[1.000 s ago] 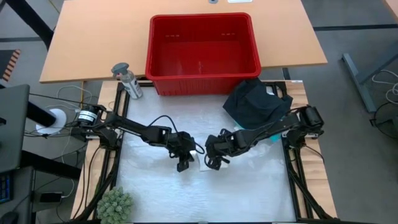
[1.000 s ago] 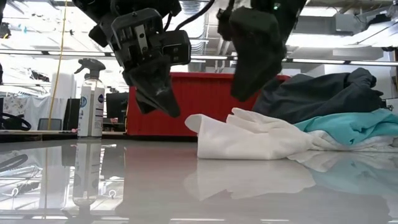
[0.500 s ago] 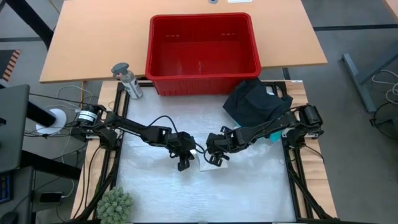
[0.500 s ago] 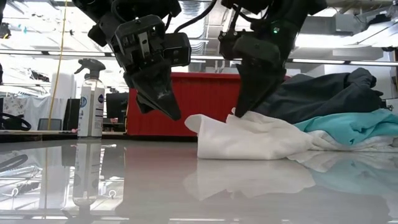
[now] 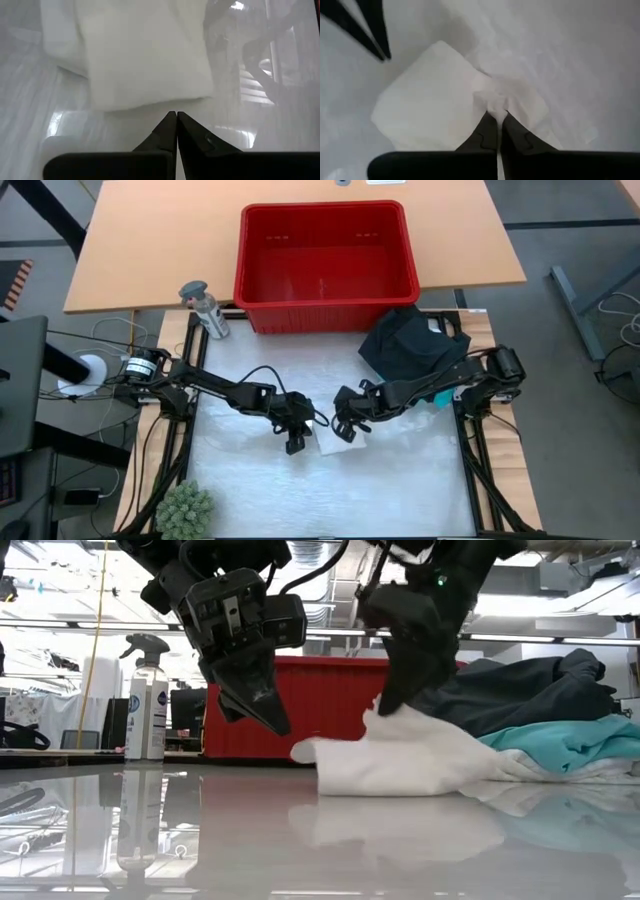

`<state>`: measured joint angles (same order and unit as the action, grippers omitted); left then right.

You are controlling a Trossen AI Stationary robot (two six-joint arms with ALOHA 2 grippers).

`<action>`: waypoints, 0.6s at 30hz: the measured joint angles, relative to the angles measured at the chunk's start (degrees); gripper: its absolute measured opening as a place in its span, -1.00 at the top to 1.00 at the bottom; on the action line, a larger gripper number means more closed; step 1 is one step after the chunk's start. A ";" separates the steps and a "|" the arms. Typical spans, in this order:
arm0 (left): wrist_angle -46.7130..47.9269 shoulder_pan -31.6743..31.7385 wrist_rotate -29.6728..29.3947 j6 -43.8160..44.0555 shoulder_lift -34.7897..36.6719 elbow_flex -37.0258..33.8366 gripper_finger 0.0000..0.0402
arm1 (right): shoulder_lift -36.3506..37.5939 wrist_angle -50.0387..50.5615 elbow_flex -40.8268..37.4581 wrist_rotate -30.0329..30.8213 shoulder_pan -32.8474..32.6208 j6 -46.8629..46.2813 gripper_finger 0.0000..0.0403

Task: Fold Laundry from Bin
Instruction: Stack the white underwear on top of the blue shorts

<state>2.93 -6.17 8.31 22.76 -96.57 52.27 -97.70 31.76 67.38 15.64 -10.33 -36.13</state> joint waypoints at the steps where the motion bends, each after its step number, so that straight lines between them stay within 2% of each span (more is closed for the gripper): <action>1: 0.02 0.00 0.00 0.00 0.00 0.00 1.00 | 0.47 0.42 0.04 0.96 -0.02 -1.20 0.88; 7: 0.16 0.00 0.01 0.04 -0.02 0.00 1.00 | 1.13 6.60 -0.02 3.93 0.18 -7.28 0.86; 12: 0.18 0.00 0.04 0.39 -0.02 0.00 1.00 | 0.88 5.31 -2.44 3.97 0.29 -9.90 0.78; 18: -0.28 0.00 0.33 0.20 -0.02 0.00 1.00 | 0.88 9.32 -2.65 4.37 2.29 -12.53 0.62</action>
<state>2.65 -6.17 8.64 22.96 -96.60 52.27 -96.82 41.08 64.73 20.01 -8.04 -48.66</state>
